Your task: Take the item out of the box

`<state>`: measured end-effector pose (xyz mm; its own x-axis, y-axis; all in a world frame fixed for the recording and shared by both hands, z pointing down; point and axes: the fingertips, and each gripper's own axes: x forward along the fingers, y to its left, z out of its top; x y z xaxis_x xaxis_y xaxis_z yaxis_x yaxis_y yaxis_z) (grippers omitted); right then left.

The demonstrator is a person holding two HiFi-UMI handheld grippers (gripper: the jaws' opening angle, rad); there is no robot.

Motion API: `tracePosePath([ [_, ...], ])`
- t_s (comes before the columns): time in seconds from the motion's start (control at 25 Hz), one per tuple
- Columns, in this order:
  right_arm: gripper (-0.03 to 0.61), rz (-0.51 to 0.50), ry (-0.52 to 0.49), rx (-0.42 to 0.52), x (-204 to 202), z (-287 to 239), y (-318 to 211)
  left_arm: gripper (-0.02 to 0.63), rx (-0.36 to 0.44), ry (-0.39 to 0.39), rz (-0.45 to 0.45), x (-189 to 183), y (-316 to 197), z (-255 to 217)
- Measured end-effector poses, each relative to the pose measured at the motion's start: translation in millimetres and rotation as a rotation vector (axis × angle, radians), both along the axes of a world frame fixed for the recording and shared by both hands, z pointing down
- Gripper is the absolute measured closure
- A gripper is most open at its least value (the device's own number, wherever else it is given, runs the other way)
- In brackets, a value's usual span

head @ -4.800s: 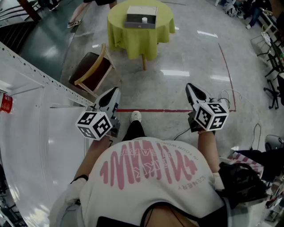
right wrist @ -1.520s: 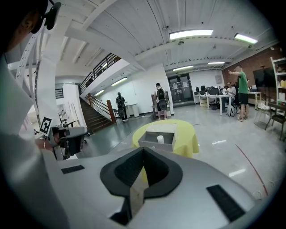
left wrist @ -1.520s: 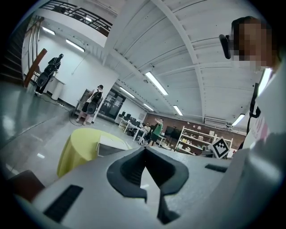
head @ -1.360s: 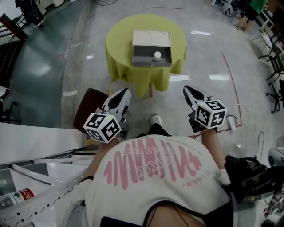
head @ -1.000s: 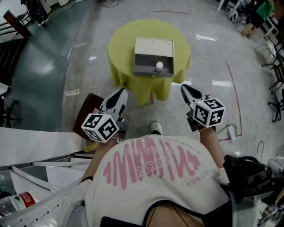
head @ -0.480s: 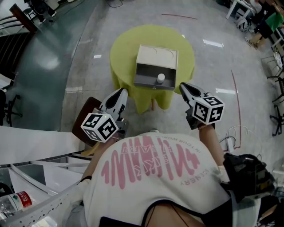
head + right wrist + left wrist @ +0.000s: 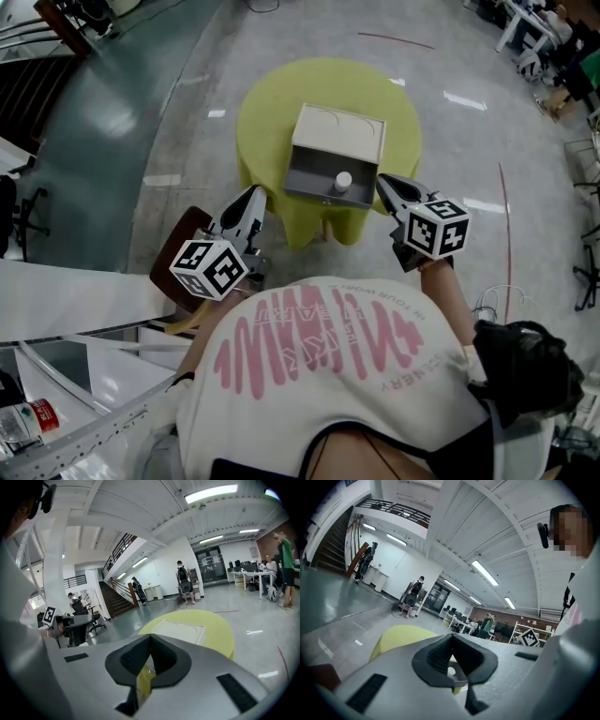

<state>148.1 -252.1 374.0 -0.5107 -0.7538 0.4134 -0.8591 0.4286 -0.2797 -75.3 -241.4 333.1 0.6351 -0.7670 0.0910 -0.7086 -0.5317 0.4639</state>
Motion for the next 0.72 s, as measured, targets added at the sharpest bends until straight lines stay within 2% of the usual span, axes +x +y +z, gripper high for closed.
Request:
tracePosePath([
  [0.72,0.572,-0.117,-0.006,-0.092,-13,54,-37,0.607,-0.071,-0.016,-0.112,-11,-16,36],
])
